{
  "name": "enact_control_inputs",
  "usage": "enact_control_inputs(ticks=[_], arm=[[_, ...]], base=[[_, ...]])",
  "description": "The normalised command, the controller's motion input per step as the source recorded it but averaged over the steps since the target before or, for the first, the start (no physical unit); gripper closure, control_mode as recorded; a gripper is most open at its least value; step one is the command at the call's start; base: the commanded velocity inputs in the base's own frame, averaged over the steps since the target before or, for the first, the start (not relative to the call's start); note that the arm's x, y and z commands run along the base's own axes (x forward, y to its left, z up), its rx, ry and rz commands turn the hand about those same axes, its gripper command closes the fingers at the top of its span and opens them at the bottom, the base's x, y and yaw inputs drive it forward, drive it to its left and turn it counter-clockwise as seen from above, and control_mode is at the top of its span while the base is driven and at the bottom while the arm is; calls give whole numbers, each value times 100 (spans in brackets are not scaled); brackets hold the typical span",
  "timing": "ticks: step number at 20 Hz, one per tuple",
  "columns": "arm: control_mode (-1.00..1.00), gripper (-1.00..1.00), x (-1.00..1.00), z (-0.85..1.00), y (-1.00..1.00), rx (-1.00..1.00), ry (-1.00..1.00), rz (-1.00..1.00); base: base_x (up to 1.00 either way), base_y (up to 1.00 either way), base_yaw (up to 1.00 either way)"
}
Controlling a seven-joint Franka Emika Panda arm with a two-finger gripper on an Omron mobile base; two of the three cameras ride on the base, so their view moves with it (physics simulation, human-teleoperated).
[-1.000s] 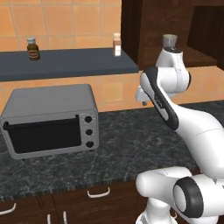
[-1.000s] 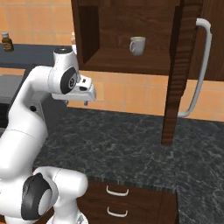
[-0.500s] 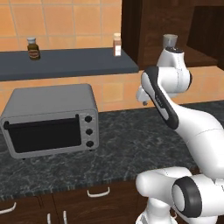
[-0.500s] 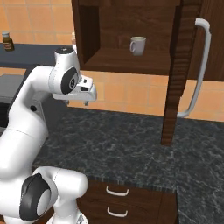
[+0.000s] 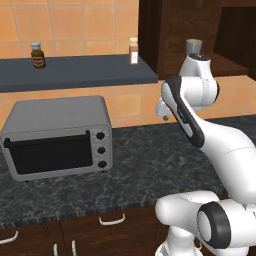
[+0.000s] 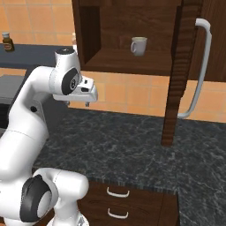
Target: Gather all objects into one cabinet and sort the glasses and bowls to opposite sides.
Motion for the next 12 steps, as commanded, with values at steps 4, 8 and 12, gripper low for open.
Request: enact_control_inputs(ticks=[4, 8, 12], arm=[[-100, -100, -20, 0, 0, 0, -5, 0], [-100, -100, -100, 28, -74, 4, -35, -9], [-100, -100, -63, 64, -85, 11, -27, -10]], base=[[-9, 1, 0], [0, 0, 0], [0, 0, 0]])
